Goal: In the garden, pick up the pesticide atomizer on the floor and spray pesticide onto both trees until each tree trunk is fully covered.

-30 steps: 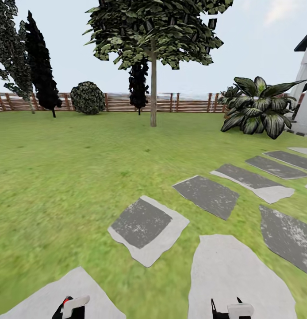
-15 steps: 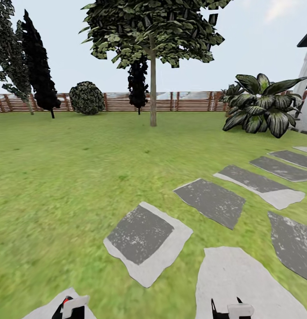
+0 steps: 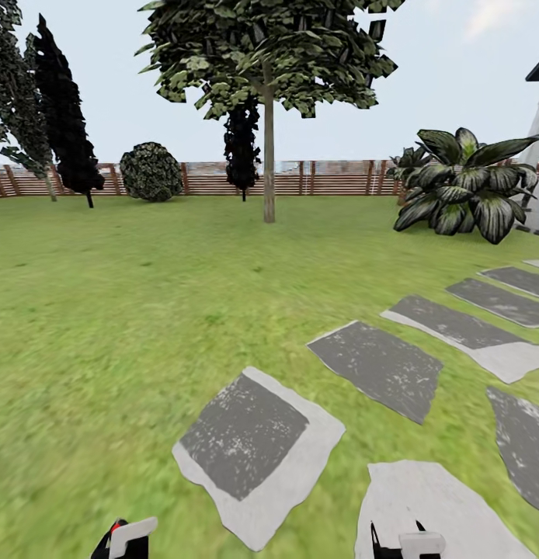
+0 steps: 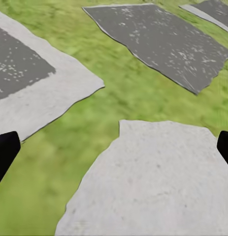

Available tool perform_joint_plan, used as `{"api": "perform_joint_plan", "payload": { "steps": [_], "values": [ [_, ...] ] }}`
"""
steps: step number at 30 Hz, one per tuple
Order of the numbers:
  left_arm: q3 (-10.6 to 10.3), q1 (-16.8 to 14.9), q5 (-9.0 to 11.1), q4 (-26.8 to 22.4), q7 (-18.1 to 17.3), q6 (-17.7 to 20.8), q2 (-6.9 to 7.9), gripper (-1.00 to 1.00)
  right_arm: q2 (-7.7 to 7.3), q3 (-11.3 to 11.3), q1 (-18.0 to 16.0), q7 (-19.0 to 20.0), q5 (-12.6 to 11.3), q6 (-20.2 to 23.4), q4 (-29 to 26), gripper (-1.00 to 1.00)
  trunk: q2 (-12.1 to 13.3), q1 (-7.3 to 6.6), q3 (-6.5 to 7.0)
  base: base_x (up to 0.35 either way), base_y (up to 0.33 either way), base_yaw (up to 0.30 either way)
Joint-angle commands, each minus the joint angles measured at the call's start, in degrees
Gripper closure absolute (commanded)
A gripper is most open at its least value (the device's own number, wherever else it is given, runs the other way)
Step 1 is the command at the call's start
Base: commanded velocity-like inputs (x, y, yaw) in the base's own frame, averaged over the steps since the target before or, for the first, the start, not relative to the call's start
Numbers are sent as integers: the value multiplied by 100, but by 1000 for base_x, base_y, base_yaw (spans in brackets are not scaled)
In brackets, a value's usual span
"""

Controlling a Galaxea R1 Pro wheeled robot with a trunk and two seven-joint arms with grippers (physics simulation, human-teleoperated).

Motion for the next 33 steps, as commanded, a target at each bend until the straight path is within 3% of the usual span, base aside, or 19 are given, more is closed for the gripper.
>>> {"api": "perform_joint_plan", "payload": {
  "steps": [1, 33],
  "values": [
    [-1, 0, -2, -1, 0, 0, 0, 100, 0, 0, 0, 0, 0, 0, 0, -100, 0, 0, 0, 340, 0, 0],
    [8, 0, 1, -1, 0, 0, 0, 100, 0, -9, 0, -9, 6, 0, 7, -100, 0, 0, 0, 340, 0, 0]
  ]
}}
